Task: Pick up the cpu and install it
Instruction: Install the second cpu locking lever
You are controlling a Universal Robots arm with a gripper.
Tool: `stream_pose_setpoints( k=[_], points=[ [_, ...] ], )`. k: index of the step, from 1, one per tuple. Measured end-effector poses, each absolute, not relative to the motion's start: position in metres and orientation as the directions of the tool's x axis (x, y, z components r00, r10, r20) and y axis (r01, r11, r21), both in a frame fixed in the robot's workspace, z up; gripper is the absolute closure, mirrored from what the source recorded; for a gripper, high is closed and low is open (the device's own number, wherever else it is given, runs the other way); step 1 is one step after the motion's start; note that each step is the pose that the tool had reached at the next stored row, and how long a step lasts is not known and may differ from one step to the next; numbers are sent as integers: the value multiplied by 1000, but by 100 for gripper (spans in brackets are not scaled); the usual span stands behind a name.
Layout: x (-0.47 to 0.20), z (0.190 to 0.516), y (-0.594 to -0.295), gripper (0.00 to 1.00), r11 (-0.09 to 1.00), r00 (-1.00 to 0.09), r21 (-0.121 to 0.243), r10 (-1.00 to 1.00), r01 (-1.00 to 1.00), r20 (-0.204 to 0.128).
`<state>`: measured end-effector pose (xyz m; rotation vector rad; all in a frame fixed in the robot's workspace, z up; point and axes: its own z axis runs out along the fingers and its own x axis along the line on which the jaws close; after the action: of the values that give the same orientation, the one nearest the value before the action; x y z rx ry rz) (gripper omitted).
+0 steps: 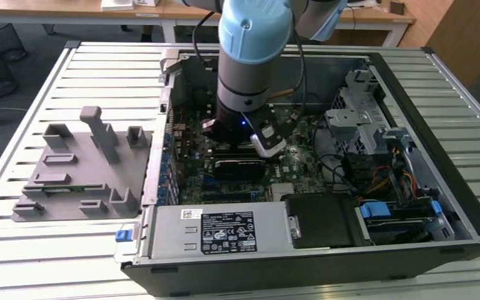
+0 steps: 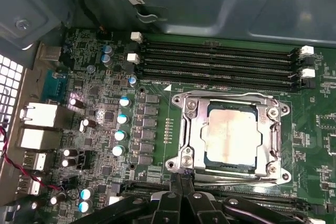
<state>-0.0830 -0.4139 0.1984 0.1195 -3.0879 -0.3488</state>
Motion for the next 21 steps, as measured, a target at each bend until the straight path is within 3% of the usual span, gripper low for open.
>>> stream_pose_setpoints(
  k=[21],
  points=[
    [-86, 192, -424, 89, 954, -997, 290, -81, -73, 17]
  ],
)
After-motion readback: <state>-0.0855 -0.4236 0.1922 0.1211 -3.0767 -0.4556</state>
